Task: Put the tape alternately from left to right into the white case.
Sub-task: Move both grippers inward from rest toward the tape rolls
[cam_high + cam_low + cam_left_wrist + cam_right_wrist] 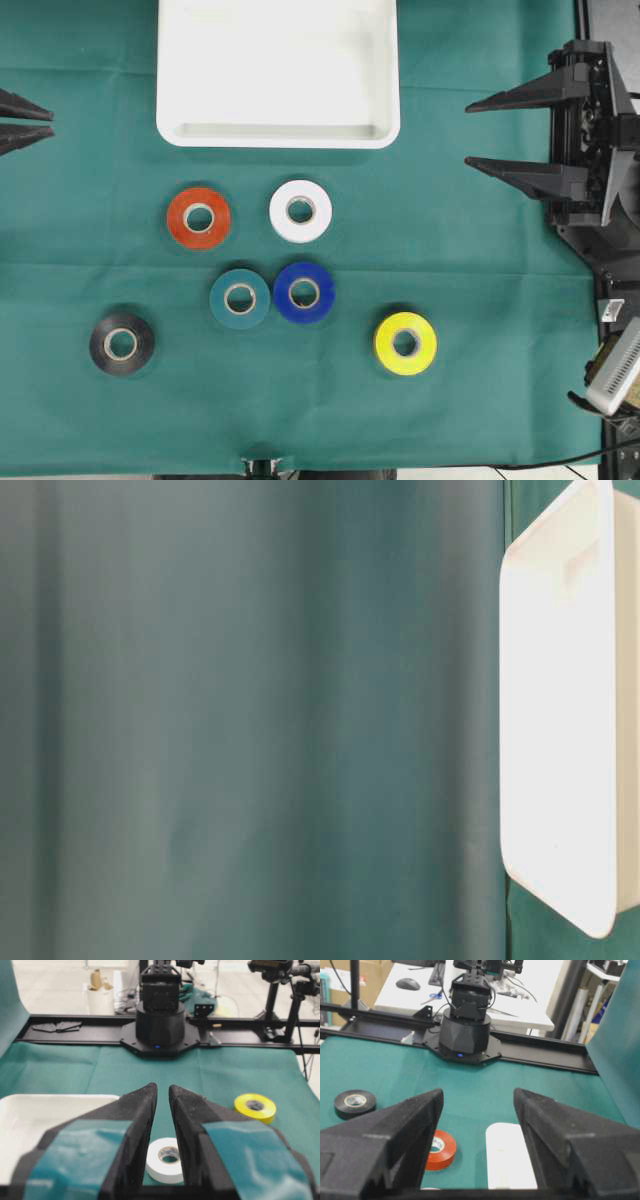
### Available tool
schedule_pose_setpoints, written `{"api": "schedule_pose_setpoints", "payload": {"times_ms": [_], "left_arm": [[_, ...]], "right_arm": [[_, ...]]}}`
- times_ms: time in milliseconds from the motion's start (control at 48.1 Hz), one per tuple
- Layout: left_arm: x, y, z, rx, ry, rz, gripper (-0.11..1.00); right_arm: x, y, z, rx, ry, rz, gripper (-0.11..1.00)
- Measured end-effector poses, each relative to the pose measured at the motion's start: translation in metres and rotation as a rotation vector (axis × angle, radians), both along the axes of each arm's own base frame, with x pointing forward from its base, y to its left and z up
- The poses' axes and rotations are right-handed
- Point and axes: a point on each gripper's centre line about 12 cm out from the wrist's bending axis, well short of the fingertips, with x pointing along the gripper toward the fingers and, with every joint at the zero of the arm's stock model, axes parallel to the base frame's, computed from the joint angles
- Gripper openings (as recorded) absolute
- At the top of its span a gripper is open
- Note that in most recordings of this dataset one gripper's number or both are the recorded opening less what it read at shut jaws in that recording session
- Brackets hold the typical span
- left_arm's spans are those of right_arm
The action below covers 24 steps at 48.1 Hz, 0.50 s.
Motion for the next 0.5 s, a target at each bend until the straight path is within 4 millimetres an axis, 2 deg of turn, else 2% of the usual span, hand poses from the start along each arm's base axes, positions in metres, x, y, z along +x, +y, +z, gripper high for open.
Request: {"api": "schedule_pose_setpoints", "payload": {"times_ms": [42,83,146,250,499], "left_arm": [[-0.001,0.000,-0.002,-0.001,0.003,-0.002,0.23],[-0.001,-0.001,-0.009,-0.018,0.021,-0.007,0.13],[-0.001,-0.002,-0.013,-0.024,0.032,-0.010,0.03],[-0.002,-0.003,-0.014,-0.036,0.037,-0.015,0.02],[-0.001,-0.003,-0.015,-0.070,0.039,-0.019,0.02]], "right_arm": [[0.000,0.000,-0.001,0.002,0.003,0.000,0.22],[-0.001,0.000,-0.005,0.002,0.012,0.001,0.13],[-0.001,0.000,-0.008,0.000,0.021,-0.002,0.02],[-0.002,-0.002,-0.013,0.003,0.032,-0.008,-0.08],[-0.001,-0.002,-0.018,0.004,0.048,-0.008,-0.09]]}}
